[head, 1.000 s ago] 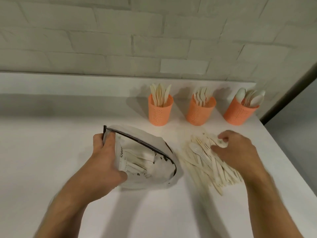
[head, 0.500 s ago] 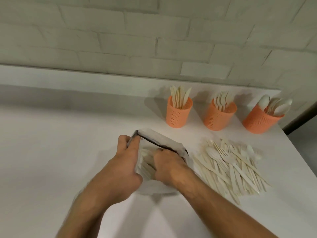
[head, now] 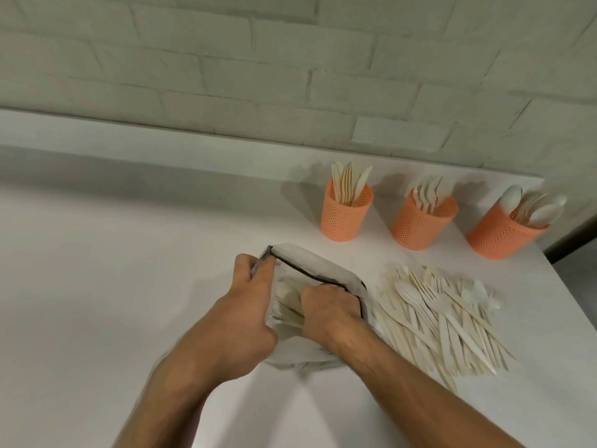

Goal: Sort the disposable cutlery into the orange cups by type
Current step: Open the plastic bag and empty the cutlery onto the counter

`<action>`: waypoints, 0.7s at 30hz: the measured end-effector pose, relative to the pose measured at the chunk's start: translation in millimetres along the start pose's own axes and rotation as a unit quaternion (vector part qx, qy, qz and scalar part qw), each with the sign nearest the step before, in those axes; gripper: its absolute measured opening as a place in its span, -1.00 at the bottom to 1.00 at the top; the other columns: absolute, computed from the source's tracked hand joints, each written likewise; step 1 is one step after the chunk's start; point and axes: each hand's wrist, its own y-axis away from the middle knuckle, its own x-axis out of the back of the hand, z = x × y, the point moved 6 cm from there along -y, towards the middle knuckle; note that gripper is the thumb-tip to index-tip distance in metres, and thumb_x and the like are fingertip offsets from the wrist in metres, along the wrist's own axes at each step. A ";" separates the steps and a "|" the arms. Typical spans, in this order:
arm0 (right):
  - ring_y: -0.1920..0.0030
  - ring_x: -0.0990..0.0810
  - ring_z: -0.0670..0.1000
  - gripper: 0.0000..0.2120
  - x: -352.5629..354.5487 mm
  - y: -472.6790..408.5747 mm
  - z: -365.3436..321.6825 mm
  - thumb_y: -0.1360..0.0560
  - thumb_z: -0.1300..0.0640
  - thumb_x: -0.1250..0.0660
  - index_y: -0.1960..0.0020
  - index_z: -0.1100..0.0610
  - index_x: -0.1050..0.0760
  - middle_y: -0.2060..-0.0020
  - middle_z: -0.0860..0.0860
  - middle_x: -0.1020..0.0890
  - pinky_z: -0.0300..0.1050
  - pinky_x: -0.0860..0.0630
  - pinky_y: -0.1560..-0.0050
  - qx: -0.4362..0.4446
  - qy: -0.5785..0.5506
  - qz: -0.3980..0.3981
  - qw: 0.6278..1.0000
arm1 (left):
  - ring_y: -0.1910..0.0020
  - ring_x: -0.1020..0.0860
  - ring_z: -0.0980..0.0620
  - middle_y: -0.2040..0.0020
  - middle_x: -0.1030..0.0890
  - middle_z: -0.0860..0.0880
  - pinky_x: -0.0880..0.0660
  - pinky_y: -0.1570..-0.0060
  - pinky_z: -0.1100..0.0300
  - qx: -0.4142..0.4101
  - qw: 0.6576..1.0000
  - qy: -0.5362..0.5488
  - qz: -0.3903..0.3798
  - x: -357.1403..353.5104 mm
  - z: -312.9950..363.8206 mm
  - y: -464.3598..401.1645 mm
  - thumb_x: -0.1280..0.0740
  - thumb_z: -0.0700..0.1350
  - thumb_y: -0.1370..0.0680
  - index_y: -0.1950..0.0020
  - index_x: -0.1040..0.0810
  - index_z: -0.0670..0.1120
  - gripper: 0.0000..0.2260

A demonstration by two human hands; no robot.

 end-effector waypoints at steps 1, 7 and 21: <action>-0.14 -0.63 0.15 -0.75 0.0 -1.0 -0.1 -0.51 0.20 -0.35 -0.18 0.17 -0.57 -0.13 0.12 -0.64 -0.09 -0.44 0.12 0.000 0.004 0.008 1.000 | 0.19 -0.57 -0.08 -0.05 -0.20 0.14 -0.58 0.28 -0.02 0.000 1.000 -0.001 -0.001 -0.8 0.4 -0.1 -0.26 -0.34 -0.38 -0.27 -0.21 0.22 -0.38; -0.12 -0.64 0.15 -0.76 0.4 -3.4 1.6 -0.50 0.17 -0.38 -0.16 0.11 -0.57 -0.10 0.09 -0.65 -0.09 -0.44 0.11 0.013 0.000 0.017 1.000 | 0.18 -0.57 -0.07 -0.06 -0.19 0.14 -0.58 0.26 -0.02 -0.002 1.000 -0.005 -0.006 -4.9 2.3 -1.4 -0.26 -0.34 -0.37 -0.26 -0.19 0.23 -0.37; -0.08 -0.62 0.18 -0.81 14.2 -1.4 9.7 -0.52 0.27 -0.28 -0.13 0.21 -0.51 -0.09 0.16 -0.63 -0.04 -0.53 0.07 0.025 -0.040 0.007 0.999 | 0.17 -0.57 -0.10 -0.05 -0.19 0.13 -0.59 0.30 -0.02 0.001 1.000 -0.003 -0.005 -3.6 5.1 -2.4 -0.26 -0.35 -0.37 -0.37 -0.12 0.24 -0.27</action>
